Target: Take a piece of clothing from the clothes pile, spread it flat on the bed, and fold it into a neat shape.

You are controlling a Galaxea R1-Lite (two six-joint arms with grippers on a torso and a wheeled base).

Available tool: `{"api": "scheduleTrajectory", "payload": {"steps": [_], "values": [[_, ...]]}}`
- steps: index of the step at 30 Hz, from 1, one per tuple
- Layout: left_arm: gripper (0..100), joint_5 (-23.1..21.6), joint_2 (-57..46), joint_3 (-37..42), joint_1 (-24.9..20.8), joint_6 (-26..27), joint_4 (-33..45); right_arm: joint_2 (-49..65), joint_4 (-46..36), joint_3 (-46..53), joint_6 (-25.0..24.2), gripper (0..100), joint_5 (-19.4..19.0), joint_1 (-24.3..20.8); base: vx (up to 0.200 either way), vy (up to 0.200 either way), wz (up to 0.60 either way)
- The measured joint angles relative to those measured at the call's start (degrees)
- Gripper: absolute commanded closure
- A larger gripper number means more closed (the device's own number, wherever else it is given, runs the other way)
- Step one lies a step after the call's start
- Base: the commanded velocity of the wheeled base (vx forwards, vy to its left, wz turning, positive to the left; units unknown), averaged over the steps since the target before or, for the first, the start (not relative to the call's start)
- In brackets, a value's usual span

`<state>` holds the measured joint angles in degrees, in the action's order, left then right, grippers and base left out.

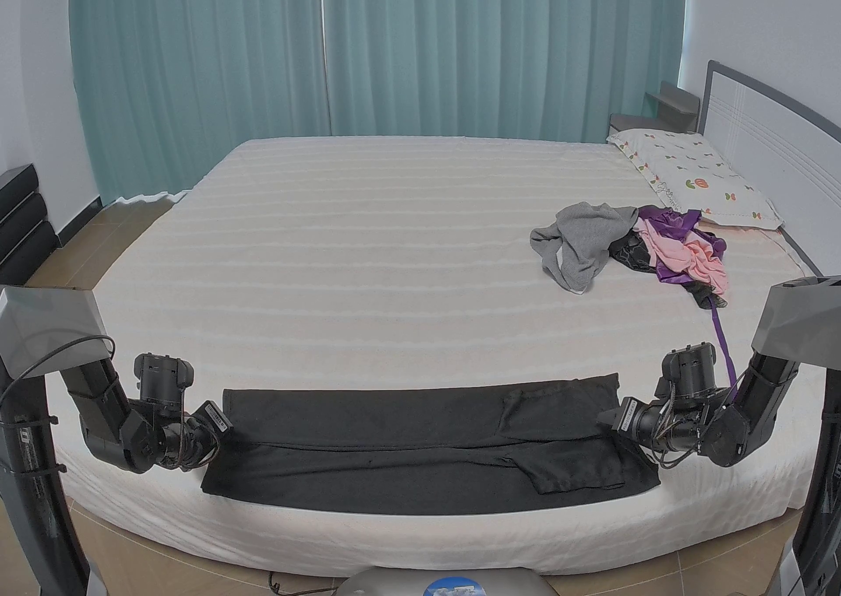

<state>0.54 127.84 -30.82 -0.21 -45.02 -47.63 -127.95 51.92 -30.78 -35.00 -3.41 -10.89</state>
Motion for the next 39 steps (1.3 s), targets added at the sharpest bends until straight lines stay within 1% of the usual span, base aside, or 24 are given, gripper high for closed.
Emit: {"api": "scheduleTrajectory", "payload": {"steps": [5, 7, 10, 14, 18, 24, 27, 28, 39], "values": [[0, -0.6, -0.1, -0.1, 0.0, -0.1, 0.0, 1.2, 0.2, -0.3, -0.1, 0, -1.6, 1.0, 0.000, 0.000, 0.00], [0, -0.9, -0.4, -0.5, 0.0, -0.3, 0.0, 2.4, 0.1, -0.7, -0.3, 0, -3.8, 2.2, 0.000, 0.000, 0.00], [0, -1.0, -0.8, -2.3, 0.2, -0.9, 0.0, 3.6, 0.1, -1.6, -0.9, 0, -5.7, 3.9, 0.000, 0.000, 0.00], [0, -1.1, -0.9, -6.4, 0.4, -2.1, 0.4, 3.3, 0.1, -3.8, -3.3, 0, -7.2, 5.5, 0.000, 0.000, 0.00], [0, -1.0, 0.0, -11.5, 0.7, -2.4, 2.6, 2.0, 0.0, -6.0, -5.6, 0, -8.5, 6.6, 0.000, 0.000, 0.00], [0, -1.1, 2.6, -18.5, 0.9, -2.0, 8.0, -0.1, -0.1, -8.5, -6.6, 0, -10.0, 7.4, 0.000, 0.000, 0.00], [0, -1.0, 4.2, -20.4, 0.8, -1.5, 8.5, -1.1, -0.1, -9.5, -6.7, 0, -10.2, 7.9, 0.000, 0.000, 0.00], [100, -1.0, 4.7, -20.6, 0.8, -1.2, 8.5, -1.5, -0.1, -9.9, -6.7, 0, -10.2, 8.0, 0.000, 0.000, 0.00], [100, -0.3, 6.8, -21.1, 1.0, -1.4, 7.8, -5.3, -0.3, -14.2, -6.7, 0, -10.0, 8.5, 0.000, 0.000, 0.00]]}}
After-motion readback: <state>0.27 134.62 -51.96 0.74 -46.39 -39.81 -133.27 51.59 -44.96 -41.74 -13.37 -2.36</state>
